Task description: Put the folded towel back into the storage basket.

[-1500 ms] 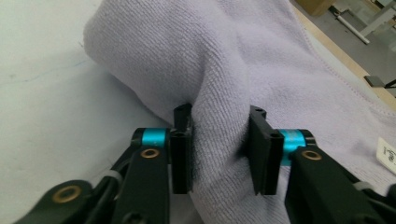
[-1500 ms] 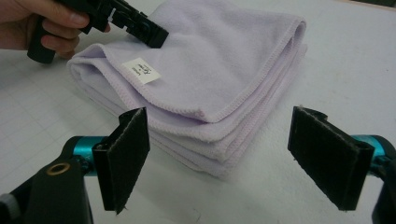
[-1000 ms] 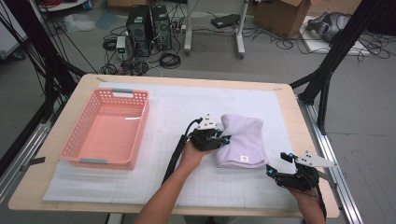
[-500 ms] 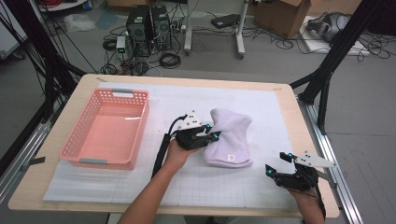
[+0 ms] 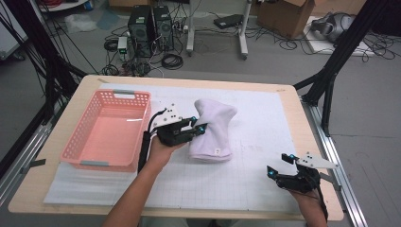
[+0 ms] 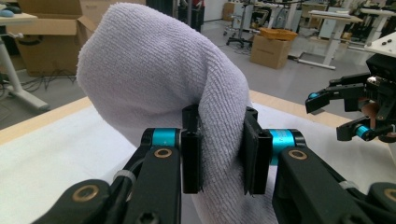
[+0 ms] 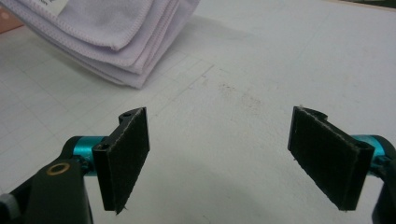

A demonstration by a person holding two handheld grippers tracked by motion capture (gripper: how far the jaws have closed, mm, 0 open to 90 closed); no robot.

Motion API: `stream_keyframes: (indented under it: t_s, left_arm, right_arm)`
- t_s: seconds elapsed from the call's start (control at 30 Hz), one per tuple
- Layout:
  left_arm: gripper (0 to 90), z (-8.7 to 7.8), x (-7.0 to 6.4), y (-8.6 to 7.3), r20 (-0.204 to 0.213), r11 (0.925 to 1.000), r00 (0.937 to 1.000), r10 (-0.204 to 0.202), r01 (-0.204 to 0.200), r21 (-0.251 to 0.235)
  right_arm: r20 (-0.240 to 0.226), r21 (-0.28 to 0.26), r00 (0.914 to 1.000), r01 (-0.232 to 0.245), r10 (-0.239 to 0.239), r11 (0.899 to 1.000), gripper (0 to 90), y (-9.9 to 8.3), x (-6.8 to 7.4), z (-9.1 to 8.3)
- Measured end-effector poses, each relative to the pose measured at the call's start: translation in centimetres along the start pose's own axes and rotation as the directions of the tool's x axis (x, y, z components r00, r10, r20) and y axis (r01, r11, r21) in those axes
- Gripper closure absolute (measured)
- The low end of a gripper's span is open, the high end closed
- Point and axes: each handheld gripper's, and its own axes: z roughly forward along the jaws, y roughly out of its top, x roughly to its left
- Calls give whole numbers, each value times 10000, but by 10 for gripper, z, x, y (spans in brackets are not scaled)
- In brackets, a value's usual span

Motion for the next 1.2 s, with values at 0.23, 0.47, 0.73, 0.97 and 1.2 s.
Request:
stream_keyframes:
  t_s: [0.23, 0.47, 0.73, 0.97, 1.2]
  left_arm:
    - [730, -18, 6, 7, -138, 9999, 9999, 76, -78, -141]
    - [730, -39, 16, 16, -97, 9994, 9998, 195, -198, -296]
    - [730, -65, 31, 22, -215, 9989, 9995, 219, -228, -398]
    - [730, -92, 44, 25, -531, 9978, 9985, 164, -197, -628]
    - [731, -125, 58, 28, -857, 9960, 9963, 26, -102, -887]
  right_arm:
    - [25, -84, 10000, 56, -56, 9999, 194, 1, 1, 1]
    - [-22, -111, 10000, 74, -75, 9999, 193, 1, 3, 2]
    - [51, -132, 10000, 86, -85, 9999, 194, 1, 2, 1]
    - [44, -103, 9999, 115, -115, 9999, 194, 2, 3, 2]
    - [-8, -80, 9999, 170, -170, 9998, 194, 2, 5, 3]
